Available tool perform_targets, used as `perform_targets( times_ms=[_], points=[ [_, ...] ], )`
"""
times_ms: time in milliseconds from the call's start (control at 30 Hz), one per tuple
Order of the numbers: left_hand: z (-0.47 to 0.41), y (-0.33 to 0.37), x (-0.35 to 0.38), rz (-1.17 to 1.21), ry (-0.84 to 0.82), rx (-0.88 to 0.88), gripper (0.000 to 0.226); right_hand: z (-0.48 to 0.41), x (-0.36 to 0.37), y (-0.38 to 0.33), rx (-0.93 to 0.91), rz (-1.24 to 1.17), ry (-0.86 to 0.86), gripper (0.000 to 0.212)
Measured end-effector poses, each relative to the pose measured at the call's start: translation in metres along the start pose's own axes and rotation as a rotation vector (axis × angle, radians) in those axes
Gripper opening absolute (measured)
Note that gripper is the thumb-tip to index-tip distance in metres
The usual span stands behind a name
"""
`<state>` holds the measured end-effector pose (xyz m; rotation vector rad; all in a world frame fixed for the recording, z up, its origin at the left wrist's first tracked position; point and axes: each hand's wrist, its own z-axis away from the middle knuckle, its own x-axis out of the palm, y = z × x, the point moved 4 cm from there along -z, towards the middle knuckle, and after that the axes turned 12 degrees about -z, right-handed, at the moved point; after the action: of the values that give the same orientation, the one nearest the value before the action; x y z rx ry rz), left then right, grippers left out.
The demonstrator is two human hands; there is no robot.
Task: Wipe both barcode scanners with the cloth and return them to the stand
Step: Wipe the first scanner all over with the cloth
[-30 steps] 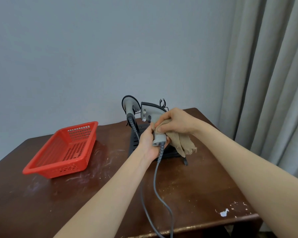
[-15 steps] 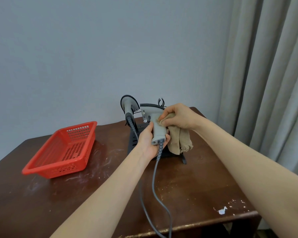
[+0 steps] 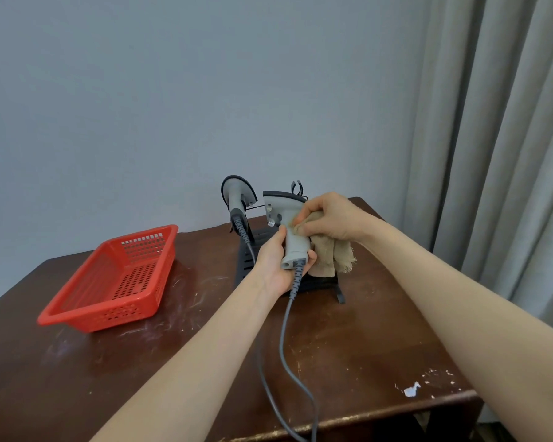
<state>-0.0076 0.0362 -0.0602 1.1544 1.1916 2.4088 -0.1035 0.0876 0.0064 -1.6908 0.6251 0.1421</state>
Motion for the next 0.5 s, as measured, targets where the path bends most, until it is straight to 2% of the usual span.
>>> perform_targets(
  times_ms=[100, 133, 267, 300, 333, 433, 500],
  points=[
    [-0.002, 0.001, -0.003, -0.025, 0.013, 0.009, 0.040, 0.008, 0.008, -0.001, 0.037, -0.074, -0.180, 0.010],
    [-0.002, 0.000, -0.003, -0.023, 0.004, 0.006, 0.040, 0.007, 0.007, 0.001, 0.033, -0.065, -0.155, 0.009],
    [0.001, -0.004, 0.003, -0.008, -0.022, -0.025, 0.044, -0.003, -0.009, 0.007, -0.017, 0.000, 0.157, 0.007],
    [0.001, -0.005, 0.002, -0.006, -0.021, -0.023, 0.044, -0.004, -0.010, 0.008, -0.022, 0.011, 0.176, 0.007],
    [0.000, -0.004, 0.001, -0.008, -0.018, -0.016, 0.043, -0.004, -0.008, 0.007, -0.022, 0.023, 0.145, 0.007],
    [-0.001, 0.000, -0.001, -0.062, -0.019, 0.024, 0.038, 0.002, 0.007, 0.000, 0.007, -0.007, -0.088, 0.012],
    [0.000, 0.001, -0.001, -0.091, -0.009, 0.040, 0.038, 0.001, 0.010, 0.000, 0.016, -0.026, -0.107, 0.012]
  ],
)
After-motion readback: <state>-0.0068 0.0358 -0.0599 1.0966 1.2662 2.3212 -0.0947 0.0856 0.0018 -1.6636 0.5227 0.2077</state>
